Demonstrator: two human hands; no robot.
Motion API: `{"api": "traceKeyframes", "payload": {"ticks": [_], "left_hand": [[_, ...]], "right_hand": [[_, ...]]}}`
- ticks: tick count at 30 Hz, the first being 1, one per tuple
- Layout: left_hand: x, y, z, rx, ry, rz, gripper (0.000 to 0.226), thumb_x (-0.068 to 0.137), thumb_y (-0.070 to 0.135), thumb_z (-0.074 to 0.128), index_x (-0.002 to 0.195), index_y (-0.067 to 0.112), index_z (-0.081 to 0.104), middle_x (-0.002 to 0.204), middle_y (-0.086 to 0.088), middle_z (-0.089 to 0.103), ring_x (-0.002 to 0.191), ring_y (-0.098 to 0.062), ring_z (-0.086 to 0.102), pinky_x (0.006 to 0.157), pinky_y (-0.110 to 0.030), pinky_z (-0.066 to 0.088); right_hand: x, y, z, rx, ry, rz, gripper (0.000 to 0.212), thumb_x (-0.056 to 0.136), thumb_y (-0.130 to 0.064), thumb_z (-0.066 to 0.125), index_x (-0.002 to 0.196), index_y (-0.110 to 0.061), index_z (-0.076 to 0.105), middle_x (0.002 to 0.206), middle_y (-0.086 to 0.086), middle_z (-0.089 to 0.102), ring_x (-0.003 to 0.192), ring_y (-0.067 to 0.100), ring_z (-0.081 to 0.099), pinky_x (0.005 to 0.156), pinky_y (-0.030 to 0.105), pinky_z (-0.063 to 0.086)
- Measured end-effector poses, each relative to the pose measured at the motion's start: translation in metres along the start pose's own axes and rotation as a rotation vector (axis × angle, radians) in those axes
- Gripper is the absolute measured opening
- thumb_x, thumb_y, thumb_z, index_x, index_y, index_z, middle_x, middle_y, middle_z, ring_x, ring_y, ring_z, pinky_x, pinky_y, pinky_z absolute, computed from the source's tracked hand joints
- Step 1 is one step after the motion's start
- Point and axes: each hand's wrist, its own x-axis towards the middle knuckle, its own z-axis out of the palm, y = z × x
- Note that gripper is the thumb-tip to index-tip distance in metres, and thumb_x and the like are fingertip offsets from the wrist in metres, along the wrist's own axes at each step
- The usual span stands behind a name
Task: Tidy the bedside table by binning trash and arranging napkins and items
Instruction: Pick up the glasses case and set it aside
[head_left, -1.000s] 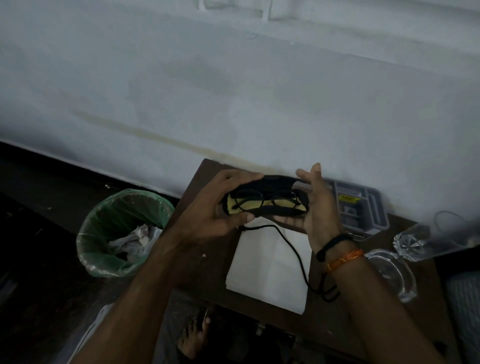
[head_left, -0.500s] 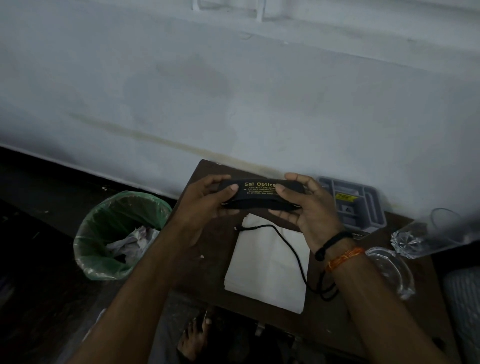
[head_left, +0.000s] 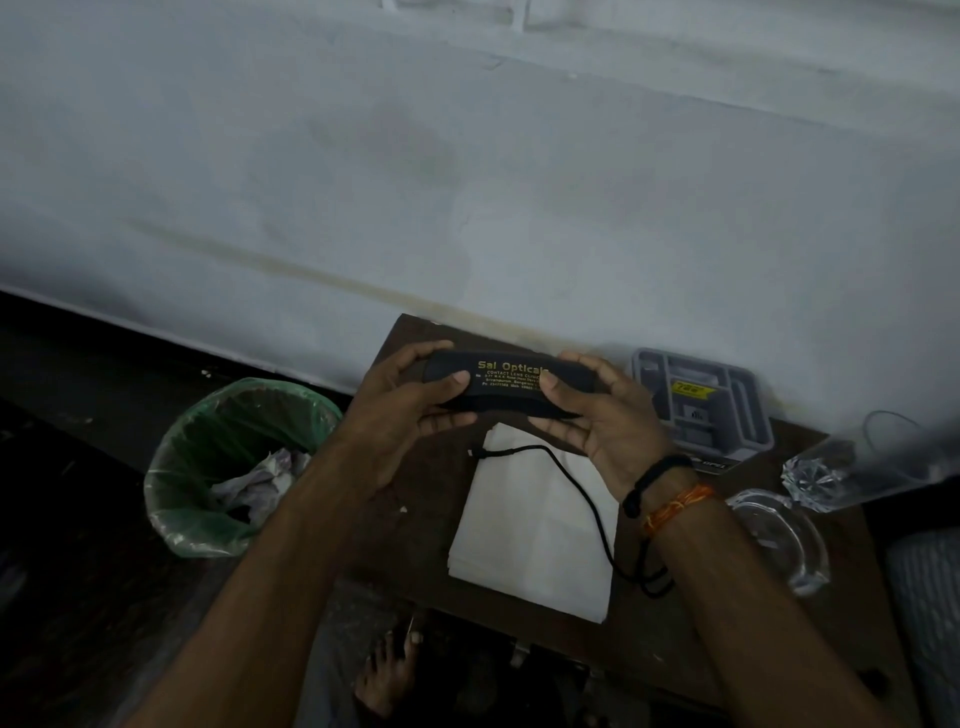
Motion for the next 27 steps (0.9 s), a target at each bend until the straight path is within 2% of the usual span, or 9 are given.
{"api": "traceKeyframes", "payload": {"ticks": [3, 6, 11, 17, 20, 23, 26, 27], "left_hand": [[0.0, 0.0, 0.001, 0.007, 0.022, 0.008, 0.045, 0.081, 0.002, 0.072, 0.124, 0.008, 0.061, 0.127, -0.02, 0.061, 0.098, -0.035, 0.072, 0.075, -0.04, 0.063], [-0.001, 0.0, 0.004, 0.029, 0.082, 0.019, 0.046, 0.083, 0.0, 0.07, 0.127, 0.007, 0.057, 0.126, -0.02, 0.06, 0.101, -0.038, 0.07, 0.074, -0.039, 0.063], [0.002, -0.006, 0.005, 0.13, 0.212, -0.005, 0.047, 0.085, 0.002, 0.069, 0.126, -0.003, 0.046, 0.125, -0.023, 0.06, 0.107, -0.036, 0.067, 0.075, -0.036, 0.062], [0.013, -0.015, -0.002, 0.17, 0.269, 0.007, 0.037, 0.088, 0.002, 0.066, 0.122, -0.006, 0.052, 0.124, -0.023, 0.061, 0.109, -0.035, 0.066, 0.082, -0.038, 0.061], [0.023, -0.018, -0.003, 0.246, 0.302, 0.009, 0.032, 0.09, 0.0, 0.064, 0.121, -0.006, 0.057, 0.122, -0.023, 0.062, 0.111, -0.034, 0.064, 0.089, -0.042, 0.058], [0.031, -0.021, -0.001, 0.334, 0.32, 0.0, 0.032, 0.091, -0.001, 0.061, 0.123, -0.004, 0.059, 0.12, -0.021, 0.063, 0.11, -0.032, 0.064, 0.092, -0.044, 0.057], [0.035, -0.024, -0.001, 0.416, 0.317, -0.001, 0.034, 0.092, 0.001, 0.061, 0.126, 0.0, 0.059, 0.12, -0.017, 0.064, 0.109, -0.029, 0.064, 0.092, -0.044, 0.057], [0.036, -0.024, -0.001, 0.438, 0.313, 0.001, 0.036, 0.092, 0.002, 0.061, 0.128, 0.001, 0.058, 0.121, -0.015, 0.063, 0.109, -0.028, 0.064, 0.092, -0.044, 0.057]], "right_hand": [[-0.001, 0.002, 0.001, 0.019, 0.02, -0.014, 0.046, 0.072, -0.01, 0.082, 0.114, -0.008, 0.061, 0.118, 0.011, 0.067, 0.097, 0.026, 0.073, 0.077, 0.04, 0.061], [0.001, 0.006, 0.006, -0.025, 0.074, -0.045, 0.045, 0.075, -0.012, 0.082, 0.114, -0.009, 0.06, 0.114, 0.007, 0.067, 0.099, 0.025, 0.072, 0.073, 0.035, 0.061], [0.01, 0.023, 0.011, -0.224, 0.166, -0.096, 0.024, 0.082, -0.019, 0.077, 0.1, -0.012, 0.063, 0.106, 0.007, 0.07, 0.096, 0.02, 0.071, 0.072, 0.029, 0.062], [0.025, 0.029, 0.012, -0.168, 0.152, 0.005, 0.011, 0.083, -0.013, 0.075, 0.089, -0.012, 0.065, 0.099, 0.006, 0.07, 0.093, 0.022, 0.071, 0.066, 0.021, 0.061], [0.032, 0.032, 0.013, -0.204, 0.2, 0.006, 0.01, 0.084, -0.011, 0.074, 0.087, -0.015, 0.065, 0.1, 0.007, 0.07, 0.09, 0.02, 0.071, 0.069, 0.023, 0.061], [0.04, 0.037, 0.011, -0.392, 0.307, -0.018, 0.012, 0.083, -0.02, 0.076, 0.09, -0.016, 0.067, 0.101, 0.008, 0.071, 0.083, 0.015, 0.07, 0.069, 0.024, 0.06], [0.046, 0.041, 0.01, -0.589, 0.409, -0.043, 0.027, 0.08, -0.029, 0.078, 0.1, -0.014, 0.07, 0.097, 0.003, 0.071, 0.092, 0.021, 0.069, 0.081, 0.035, 0.059], [0.047, 0.042, 0.01, -0.616, 0.439, -0.058, 0.028, 0.079, -0.029, 0.079, 0.101, -0.013, 0.07, 0.093, 0.0, 0.069, 0.093, 0.021, 0.068, 0.08, 0.033, 0.057]]}}
